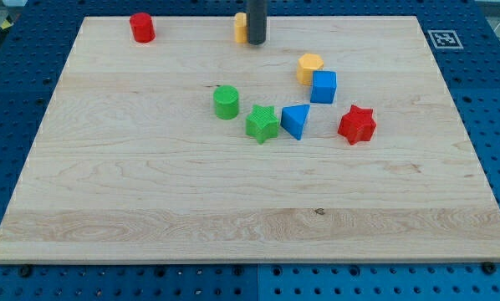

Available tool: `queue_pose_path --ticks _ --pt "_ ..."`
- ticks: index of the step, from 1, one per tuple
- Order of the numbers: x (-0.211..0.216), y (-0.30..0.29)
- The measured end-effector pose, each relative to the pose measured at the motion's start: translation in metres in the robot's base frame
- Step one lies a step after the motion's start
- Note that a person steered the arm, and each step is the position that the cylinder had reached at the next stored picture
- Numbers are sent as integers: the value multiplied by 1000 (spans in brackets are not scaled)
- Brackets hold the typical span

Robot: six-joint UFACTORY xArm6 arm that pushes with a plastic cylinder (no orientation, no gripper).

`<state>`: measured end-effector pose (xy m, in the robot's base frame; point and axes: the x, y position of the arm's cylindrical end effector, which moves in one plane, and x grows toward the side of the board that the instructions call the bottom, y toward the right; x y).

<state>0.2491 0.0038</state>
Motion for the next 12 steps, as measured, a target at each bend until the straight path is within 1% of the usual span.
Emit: queue_pose_path --ticks 1,2,6,12 --pt "-2 0" --pt "11 0" --pt "23 3" --pt "25 8"
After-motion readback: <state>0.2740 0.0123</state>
